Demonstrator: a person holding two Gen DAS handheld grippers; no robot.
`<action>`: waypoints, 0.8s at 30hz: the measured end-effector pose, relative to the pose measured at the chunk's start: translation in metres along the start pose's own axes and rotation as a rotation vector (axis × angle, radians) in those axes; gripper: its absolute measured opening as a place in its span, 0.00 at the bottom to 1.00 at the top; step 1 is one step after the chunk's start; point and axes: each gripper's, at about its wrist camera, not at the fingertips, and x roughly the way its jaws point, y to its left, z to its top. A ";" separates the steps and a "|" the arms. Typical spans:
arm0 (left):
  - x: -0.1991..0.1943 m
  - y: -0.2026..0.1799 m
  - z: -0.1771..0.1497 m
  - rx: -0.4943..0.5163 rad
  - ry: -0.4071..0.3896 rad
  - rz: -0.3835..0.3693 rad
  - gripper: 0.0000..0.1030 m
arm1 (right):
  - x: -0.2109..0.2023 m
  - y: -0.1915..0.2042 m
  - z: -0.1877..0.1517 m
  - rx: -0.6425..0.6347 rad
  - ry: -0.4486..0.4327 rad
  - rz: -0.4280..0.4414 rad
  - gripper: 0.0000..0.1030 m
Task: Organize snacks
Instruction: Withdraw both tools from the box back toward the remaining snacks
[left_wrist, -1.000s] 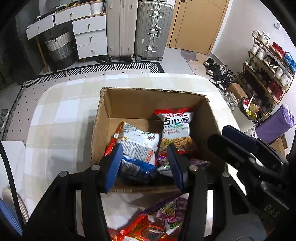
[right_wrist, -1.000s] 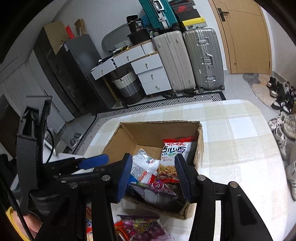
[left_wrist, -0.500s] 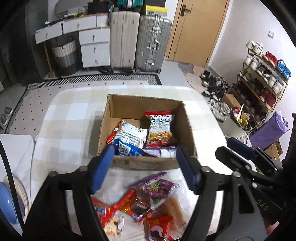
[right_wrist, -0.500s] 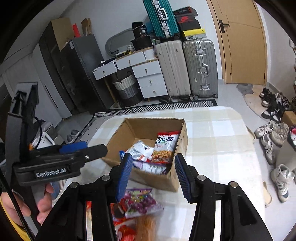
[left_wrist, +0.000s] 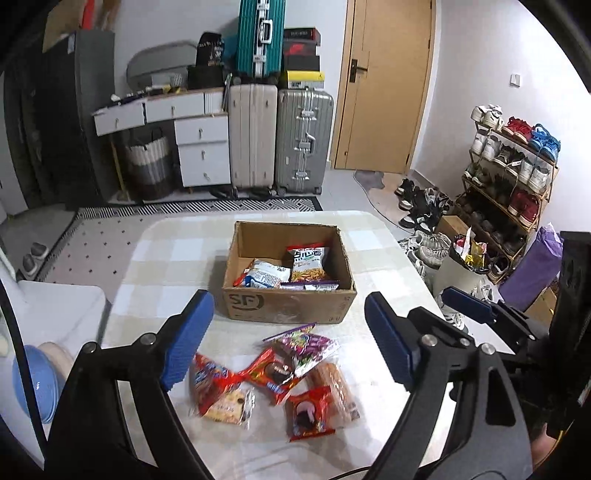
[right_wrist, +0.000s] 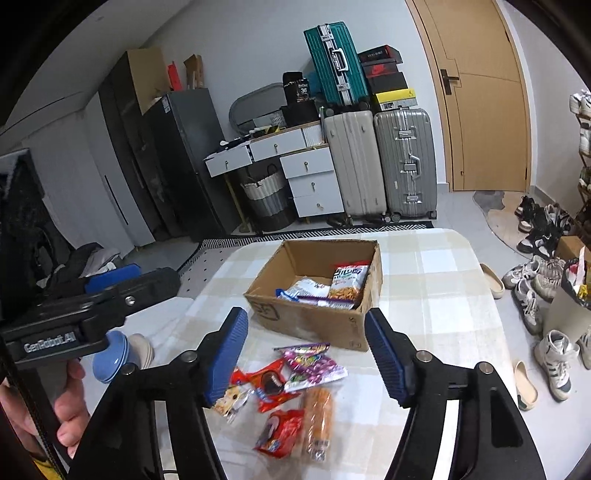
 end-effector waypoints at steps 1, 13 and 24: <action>-0.011 0.000 -0.004 0.004 -0.003 0.000 0.80 | -0.005 0.005 -0.003 -0.001 -0.001 0.007 0.66; -0.159 0.013 -0.081 0.017 -0.136 0.044 0.99 | -0.062 0.045 -0.044 -0.076 -0.044 0.058 0.84; -0.189 0.034 -0.161 -0.035 -0.159 0.053 0.99 | -0.080 0.066 -0.094 -0.138 -0.105 0.050 0.97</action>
